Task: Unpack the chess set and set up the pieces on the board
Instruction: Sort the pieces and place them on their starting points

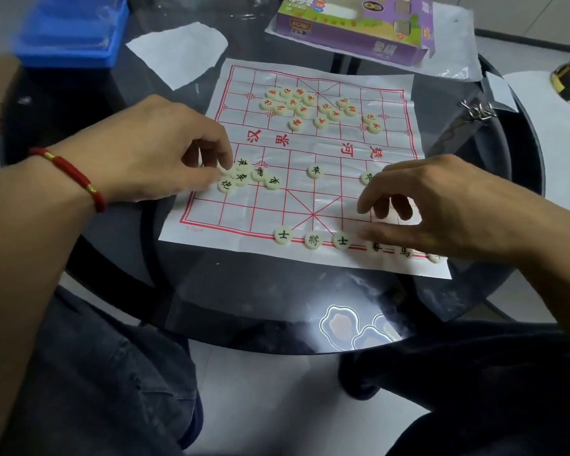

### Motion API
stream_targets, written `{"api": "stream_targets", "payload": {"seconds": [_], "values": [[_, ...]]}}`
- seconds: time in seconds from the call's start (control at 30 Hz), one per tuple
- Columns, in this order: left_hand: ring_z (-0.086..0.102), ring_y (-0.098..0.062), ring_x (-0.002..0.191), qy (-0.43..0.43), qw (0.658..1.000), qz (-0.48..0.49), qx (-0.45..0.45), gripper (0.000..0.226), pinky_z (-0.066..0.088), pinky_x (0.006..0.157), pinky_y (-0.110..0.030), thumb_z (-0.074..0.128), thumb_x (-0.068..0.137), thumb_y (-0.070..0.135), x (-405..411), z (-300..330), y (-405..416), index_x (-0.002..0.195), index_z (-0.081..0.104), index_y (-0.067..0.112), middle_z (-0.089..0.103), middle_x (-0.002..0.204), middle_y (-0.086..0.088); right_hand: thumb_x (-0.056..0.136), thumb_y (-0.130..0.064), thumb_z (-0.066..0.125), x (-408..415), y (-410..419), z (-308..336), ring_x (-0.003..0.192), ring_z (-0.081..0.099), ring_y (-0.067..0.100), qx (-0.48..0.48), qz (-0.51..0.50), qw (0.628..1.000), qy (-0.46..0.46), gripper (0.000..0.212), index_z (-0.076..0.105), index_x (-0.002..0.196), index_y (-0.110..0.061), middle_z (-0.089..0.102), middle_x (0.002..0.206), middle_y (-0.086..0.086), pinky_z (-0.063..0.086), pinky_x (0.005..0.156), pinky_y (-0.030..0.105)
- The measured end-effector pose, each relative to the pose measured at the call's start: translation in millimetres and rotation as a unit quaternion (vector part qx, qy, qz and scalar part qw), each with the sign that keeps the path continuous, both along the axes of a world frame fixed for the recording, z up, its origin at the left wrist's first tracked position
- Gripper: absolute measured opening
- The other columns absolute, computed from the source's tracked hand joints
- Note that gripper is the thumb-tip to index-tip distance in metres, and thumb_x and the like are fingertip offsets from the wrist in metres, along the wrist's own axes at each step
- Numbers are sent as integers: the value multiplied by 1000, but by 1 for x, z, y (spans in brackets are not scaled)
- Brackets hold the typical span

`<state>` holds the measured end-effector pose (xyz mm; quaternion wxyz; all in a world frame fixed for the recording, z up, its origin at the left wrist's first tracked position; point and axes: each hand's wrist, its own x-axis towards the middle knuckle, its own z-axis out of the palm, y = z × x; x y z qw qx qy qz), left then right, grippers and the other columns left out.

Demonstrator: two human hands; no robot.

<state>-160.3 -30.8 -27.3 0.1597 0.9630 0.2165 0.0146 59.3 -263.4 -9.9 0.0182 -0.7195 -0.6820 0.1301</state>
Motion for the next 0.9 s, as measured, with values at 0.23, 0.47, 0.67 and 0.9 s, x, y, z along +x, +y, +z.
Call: {"api": "stream_targets", "payload": {"seconds": [0.23,0.47,0.67,0.9], "values": [[66,-2,79,32,999,20,-35,12,57,78,-29,77,82,27,-17,-2,-1,94,77,30,72,93,16,97,-44,57,-24,57,-22,82,54,9,97,16,994,-40,36,67,123,-22,66,110,-4,55,70,28],[64,-3,72,19,999,23,-35,10,52,68,-24,76,84,26,-22,-2,-3,90,77,34,62,82,28,98,-40,60,-36,91,-38,95,61,19,107,17,991,-73,34,66,123,-18,63,118,1,57,75,35],[62,-1,72,11,999,24,-26,13,51,67,-22,74,85,29,-25,0,-3,97,78,31,68,86,20,97,-42,61,-42,90,-36,88,60,18,124,23,989,-77,30,67,115,-19,65,108,-1,56,68,35],[69,-3,73,-125,942,141,-277,13,50,63,-15,76,84,36,-10,3,-35,94,78,28,74,77,13,93,-54,57,-74,88,-28,73,63,24,244,43,965,-84,37,69,92,-19,65,83,-1,50,56,33]]}}
